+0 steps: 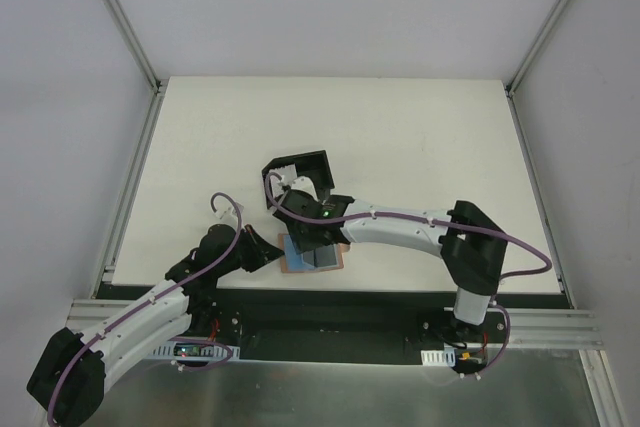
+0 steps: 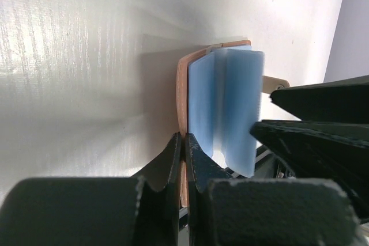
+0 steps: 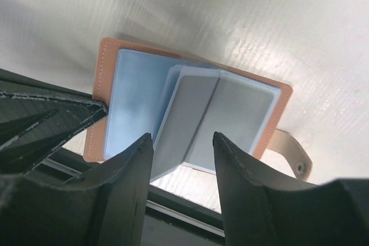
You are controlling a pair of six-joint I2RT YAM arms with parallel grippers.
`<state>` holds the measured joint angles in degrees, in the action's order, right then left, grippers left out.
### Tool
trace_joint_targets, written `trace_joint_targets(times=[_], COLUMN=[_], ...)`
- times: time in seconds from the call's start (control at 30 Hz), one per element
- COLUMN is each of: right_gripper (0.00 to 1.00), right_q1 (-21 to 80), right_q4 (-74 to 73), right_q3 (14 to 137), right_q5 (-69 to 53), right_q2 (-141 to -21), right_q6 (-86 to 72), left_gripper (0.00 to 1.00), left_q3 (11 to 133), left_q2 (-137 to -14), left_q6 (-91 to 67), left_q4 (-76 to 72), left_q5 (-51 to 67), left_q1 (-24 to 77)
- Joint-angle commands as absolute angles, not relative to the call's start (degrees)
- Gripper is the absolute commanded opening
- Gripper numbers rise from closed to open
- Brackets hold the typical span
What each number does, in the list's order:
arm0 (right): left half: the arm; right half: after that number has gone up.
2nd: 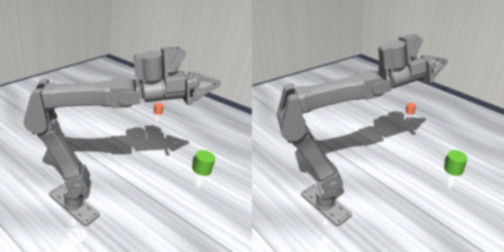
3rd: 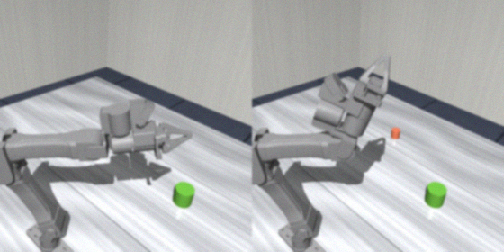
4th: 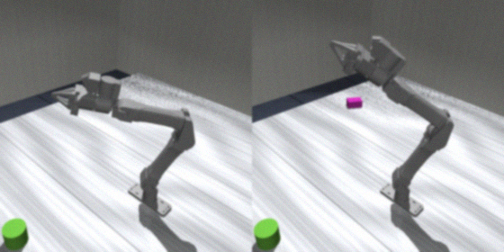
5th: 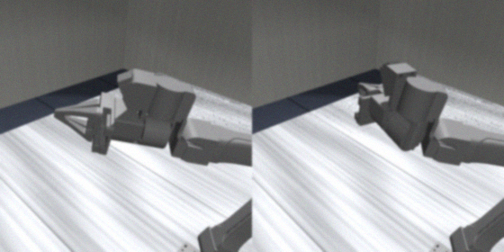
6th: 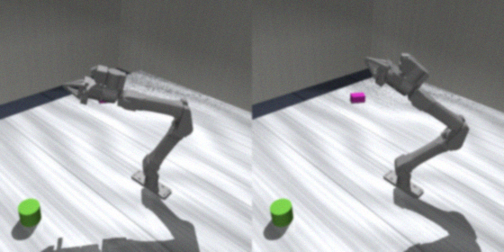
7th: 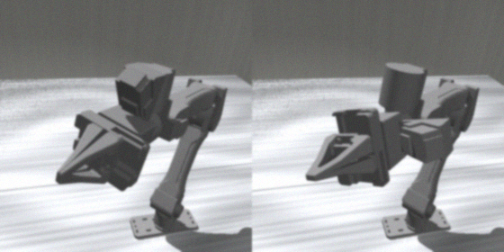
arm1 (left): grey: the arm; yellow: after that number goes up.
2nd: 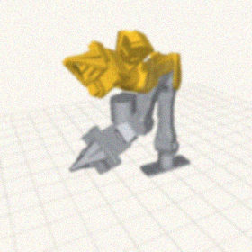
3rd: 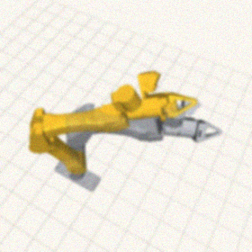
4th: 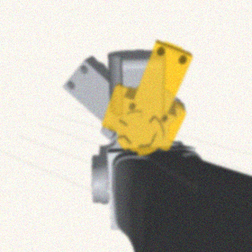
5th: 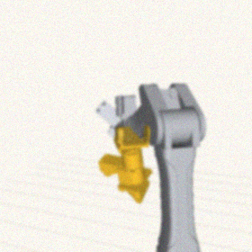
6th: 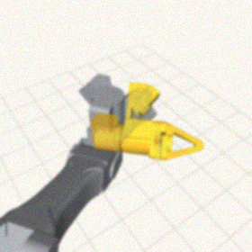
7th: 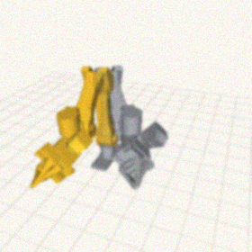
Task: Put the credit cards into the card holder
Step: Insert the credit card into the card holder.
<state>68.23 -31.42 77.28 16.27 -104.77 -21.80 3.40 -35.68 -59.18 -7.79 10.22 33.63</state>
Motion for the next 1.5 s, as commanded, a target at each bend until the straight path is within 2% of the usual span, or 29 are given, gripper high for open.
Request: trace_joint_targets(times=[0.0,0.47,0.7,0.93,1.13,1.33,1.47], right_gripper=[0.48,0.48,0.48,0.45,0.45,0.44,0.42], right_q1=[68.0,66.4,66.0,66.0,65.0,64.4,63.7], right_q4=[-34.5,-36.9,-36.3,-28.8,-19.4,-14.4,-13.1], right_q3=[75.8,69.7,70.7,69.9,67.8,68.6,67.1], right_q5=[20.0,23.3,22.4,16.0,3.5,-6.1,-5.0], right_q2=[-100.7,-95.7,-94.0,-93.3,-96.6,-101.9,-100.6], right_q6=[-22.1,-24.3,-24.1,-22.9,-22.8,-24.3,-24.9], left_gripper=[0.0,0.0,0.08,0.09,0.09,0.04,0.0], left_q3=[4.2,3.1,3.4,4.0,4.0,4.2,4.0], left_q2=[-35.9,-36.6,-37.4,-38.2,-39.0,-39.7,-39.5], left_q6=[-59.2,-60.0,-58.7,-58.2,-58.2,-58.2,-58.3], left_q4=[-7.6,-6.7,-6.6,-6.6,-6.5,-6.5,-6.5], left_q5=[9.7,7.9,8.4,8.4,8.5,8.4,8.3], left_q1=[33.1,33.1,33.1,33.1,33.1,33.1,33.1])
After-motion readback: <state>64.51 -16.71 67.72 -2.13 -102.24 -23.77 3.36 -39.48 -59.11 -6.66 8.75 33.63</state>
